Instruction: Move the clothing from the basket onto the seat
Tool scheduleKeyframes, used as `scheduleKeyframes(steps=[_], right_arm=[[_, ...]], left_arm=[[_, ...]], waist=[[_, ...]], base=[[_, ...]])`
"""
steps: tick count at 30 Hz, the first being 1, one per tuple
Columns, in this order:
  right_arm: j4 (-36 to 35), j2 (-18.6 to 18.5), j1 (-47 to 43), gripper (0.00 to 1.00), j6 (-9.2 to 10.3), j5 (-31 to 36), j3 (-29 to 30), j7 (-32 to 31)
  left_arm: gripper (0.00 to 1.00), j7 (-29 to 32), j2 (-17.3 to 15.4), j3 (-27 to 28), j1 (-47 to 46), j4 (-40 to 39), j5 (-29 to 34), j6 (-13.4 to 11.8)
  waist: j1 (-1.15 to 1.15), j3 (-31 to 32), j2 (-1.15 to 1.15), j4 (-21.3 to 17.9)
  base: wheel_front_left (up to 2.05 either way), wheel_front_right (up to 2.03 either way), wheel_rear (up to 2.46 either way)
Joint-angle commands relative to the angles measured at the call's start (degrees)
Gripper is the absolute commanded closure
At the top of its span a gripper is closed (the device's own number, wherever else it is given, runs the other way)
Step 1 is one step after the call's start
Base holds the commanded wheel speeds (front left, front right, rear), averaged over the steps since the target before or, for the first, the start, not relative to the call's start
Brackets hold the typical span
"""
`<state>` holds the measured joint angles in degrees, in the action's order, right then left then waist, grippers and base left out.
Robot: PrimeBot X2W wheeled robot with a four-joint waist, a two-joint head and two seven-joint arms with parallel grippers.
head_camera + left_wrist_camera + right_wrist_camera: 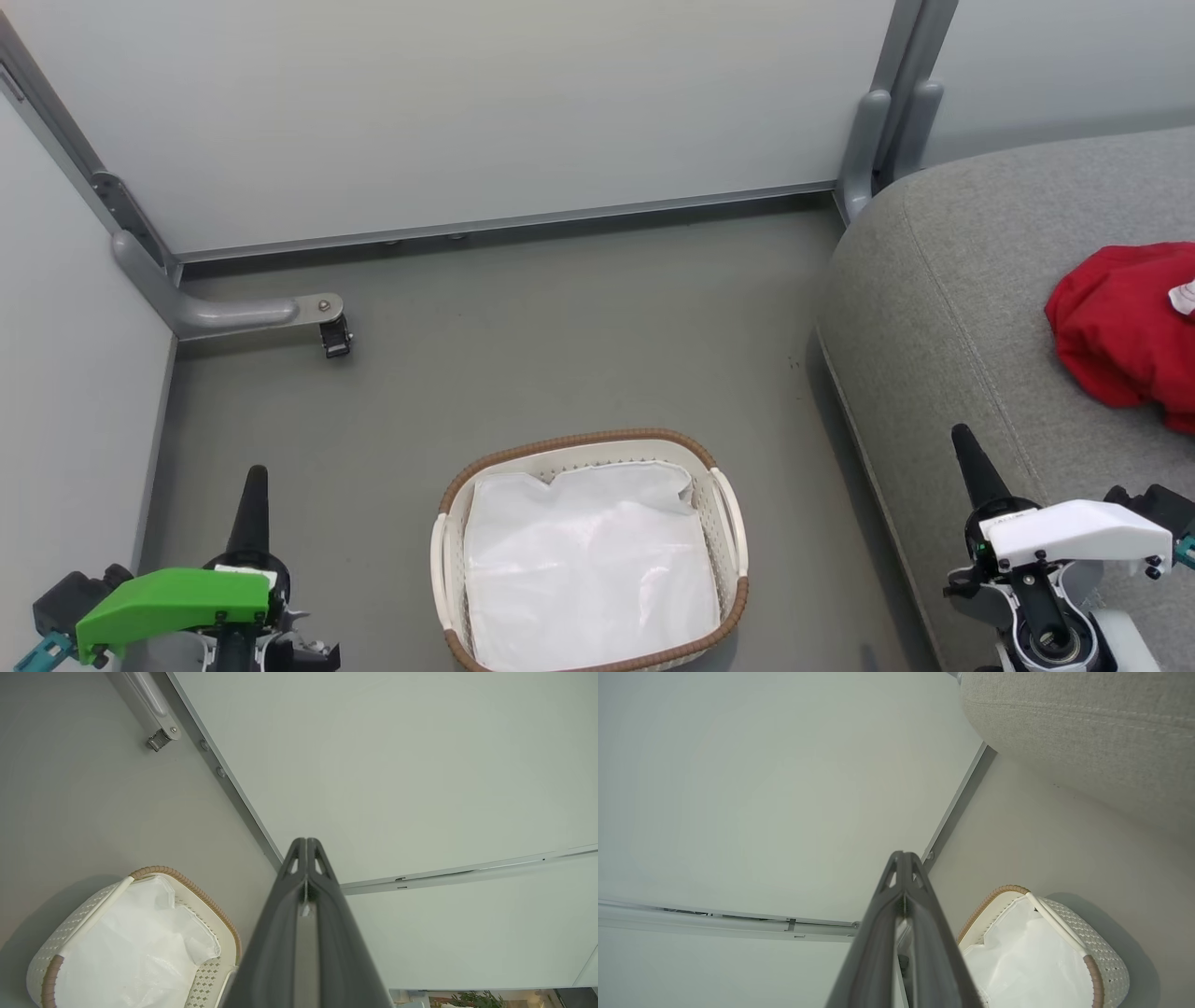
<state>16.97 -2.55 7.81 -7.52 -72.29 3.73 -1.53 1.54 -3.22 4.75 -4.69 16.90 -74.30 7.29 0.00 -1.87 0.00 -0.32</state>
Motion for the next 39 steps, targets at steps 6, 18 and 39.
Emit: scheduleKeyframes(steps=[6,18,39], right_arm=[[-1.06,-0.37,-0.60,1.00,0.02,-4.06,0.71,-1.05],[-1.78,-0.41,-1.11,1.00,0.02,-9.72,1.50,-2.48],[-2.90,-0.47,-1.83,1.00,0.03,-18.65,2.72,-4.73]], left_arm=[[1.00,1.04,-0.02,0.52,-1.43,-1.02,-3.64,0.25],[1.00,2.50,0.12,1.03,-1.56,-1.71,-8.71,0.29],[1.00,4.79,0.34,1.81,-1.98,-2.82,-16.75,0.34]], waist=[[0.00,0.24,0.00,0.05],[0.00,0.70,0.00,0.13],[0.00,1.51,0.00,0.28]], base=[[0.00,0.00,0.00],[0.00,0.00,0.00],[0.00,0.00,0.00]])
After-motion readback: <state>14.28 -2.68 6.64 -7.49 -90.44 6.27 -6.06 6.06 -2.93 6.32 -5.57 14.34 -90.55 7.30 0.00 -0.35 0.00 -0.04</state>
